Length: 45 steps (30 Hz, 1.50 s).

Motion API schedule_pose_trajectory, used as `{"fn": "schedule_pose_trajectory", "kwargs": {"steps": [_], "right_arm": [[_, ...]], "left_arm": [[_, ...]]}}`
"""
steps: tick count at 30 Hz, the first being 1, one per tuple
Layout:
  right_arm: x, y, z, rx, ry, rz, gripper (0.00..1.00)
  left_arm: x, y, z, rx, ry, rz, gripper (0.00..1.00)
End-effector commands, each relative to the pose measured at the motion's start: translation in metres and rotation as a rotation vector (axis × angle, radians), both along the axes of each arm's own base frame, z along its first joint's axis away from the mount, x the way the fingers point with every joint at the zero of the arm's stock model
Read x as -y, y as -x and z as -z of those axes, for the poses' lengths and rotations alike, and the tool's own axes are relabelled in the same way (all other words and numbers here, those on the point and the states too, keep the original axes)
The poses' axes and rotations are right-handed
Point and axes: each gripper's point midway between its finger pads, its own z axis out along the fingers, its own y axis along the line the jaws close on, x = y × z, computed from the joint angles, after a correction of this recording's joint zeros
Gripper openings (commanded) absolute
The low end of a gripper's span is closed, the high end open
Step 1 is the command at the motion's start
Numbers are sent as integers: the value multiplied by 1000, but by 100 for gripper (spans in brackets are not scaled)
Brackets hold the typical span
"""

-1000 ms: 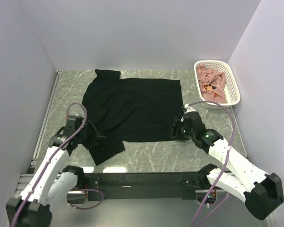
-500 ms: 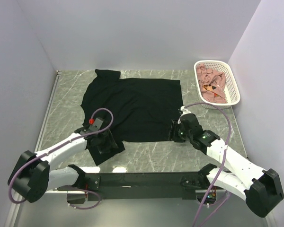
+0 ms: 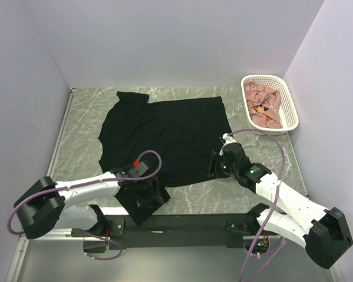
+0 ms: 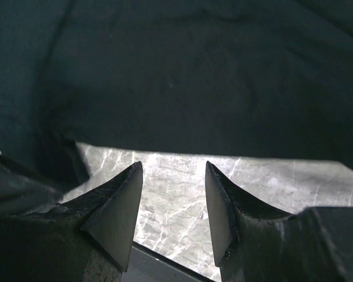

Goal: Fold and stack the t-shirts
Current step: Flatten the tshirt out

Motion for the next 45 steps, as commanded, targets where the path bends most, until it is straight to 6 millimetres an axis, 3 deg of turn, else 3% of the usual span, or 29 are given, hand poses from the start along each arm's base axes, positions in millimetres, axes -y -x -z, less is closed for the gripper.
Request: {"fn": "schedule_pose_trajectory", "kwargs": {"steps": [1,7,9,12,15,21,25,29,34,38,42,45], "right_arm": [[-9,-1,-3,24,1,-49,54],[-21,6,-2,9,17,-112,54],[-18,5,1,0,27,-90,54],[-12,3,7,-16,60,-52,54],[-8,2,10,-21,84,-40,54],[-15,9,16,-58,59,-74,54],[-22,10,16,-60,50,-100,54],[-19,9,20,-68,96,-107,54],[-41,4,14,-62,105,-171,54],[-51,0,29,-99,200,-187,54],[-67,-6,37,-124,246,-199,54],[-71,-1,50,-169,308,-210,54]], "left_arm": [[13,13,-13,-30,-44,44,60],[3,-14,-53,95,-81,-50,61],[-14,-26,-55,128,-132,-99,61],[-34,-43,-56,154,-143,-165,61],[-56,-50,-44,150,-164,-228,60],[-66,-41,-17,98,-180,-245,59],[-71,-42,-16,111,-183,-284,60],[-85,-61,-31,175,-206,-327,61],[-107,-93,-52,243,-245,-339,61],[-132,-126,-61,267,-294,-390,62],[-152,-142,-51,247,-345,-416,61],[-163,-142,-36,197,-364,-437,60]]}}
